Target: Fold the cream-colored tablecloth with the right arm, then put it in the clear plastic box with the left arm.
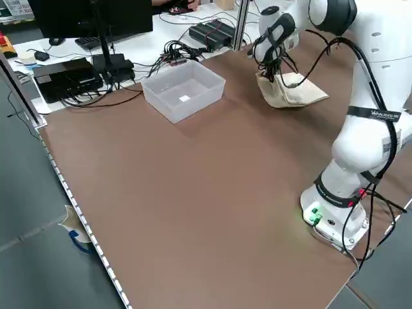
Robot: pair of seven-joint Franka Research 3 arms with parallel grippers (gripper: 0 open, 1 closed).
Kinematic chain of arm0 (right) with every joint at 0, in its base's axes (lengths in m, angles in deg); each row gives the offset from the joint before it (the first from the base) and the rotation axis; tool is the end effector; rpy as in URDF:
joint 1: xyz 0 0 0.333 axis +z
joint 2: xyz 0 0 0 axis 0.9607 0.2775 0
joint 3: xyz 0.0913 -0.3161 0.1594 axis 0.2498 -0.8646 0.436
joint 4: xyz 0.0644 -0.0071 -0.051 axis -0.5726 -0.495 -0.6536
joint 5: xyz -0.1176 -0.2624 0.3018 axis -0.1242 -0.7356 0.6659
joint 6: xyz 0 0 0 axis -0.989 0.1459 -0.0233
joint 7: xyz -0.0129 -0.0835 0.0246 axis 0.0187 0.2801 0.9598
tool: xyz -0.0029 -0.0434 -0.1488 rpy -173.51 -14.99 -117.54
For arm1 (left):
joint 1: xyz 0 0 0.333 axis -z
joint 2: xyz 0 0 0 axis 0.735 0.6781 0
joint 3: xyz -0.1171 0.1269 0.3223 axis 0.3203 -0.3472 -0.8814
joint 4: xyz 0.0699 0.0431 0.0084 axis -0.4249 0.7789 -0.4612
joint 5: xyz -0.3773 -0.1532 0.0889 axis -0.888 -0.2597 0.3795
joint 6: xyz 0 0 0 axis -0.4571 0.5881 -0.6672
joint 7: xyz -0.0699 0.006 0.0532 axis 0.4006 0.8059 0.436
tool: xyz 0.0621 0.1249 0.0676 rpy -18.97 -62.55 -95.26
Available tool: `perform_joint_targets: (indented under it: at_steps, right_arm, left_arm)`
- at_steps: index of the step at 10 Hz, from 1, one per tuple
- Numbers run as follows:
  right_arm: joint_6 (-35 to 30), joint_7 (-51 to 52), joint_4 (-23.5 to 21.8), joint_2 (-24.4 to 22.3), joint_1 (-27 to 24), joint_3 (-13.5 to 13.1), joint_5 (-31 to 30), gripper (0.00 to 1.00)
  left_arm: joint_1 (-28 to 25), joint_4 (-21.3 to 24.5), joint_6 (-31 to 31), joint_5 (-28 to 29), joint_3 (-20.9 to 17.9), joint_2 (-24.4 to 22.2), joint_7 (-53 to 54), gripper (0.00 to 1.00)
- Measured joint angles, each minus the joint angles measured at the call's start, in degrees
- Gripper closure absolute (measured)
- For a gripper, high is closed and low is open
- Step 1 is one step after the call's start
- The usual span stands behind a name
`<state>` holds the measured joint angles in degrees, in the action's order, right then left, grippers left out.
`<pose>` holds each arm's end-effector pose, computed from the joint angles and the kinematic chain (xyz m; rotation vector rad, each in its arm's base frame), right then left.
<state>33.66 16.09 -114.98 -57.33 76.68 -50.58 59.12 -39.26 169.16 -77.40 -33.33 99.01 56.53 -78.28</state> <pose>0.6351 -0.0117 0.5799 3.1270 -0.0863 0.0769 0.5930 -0.3305 0.2343 2.7688 0.1849 -0.0967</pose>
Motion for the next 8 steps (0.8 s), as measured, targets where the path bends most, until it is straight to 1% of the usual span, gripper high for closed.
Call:
perform_joint_targets:
  at_steps: [2, 6, 7, 8]
  right_arm:
    - [0.0, 0.0, 0.0, 0.0, 0.0, 0.0, 0.0, 0.00]
    - [0.0, 0.0, 0.0, 0.0, 0.0, -0.1, 0.0, 0.00]
    - [0.0, 0.0, 0.0, 0.0, 0.0, -0.1, 0.0, 0.00]
    - [0.0, 0.0, 0.0, 0.0, 0.0, -0.1, 0.0, 0.00]
  left_arm:
    - [1.1, -0.7, 0.0, 0.0, 0.1, 0.0, -4.0, 0.93]
    - [4.5, -3.7, 0.1, 0.1, 0.3, 0.1, -12.5, 0.93]
    - [5.6, -4.4, 0.2, 1.0, 0.3, 0.3, -15.1, 0.93]
    - [6.7, -5.1, 0.2, 4.4, 0.4, 0.9, -19.6, 0.93]
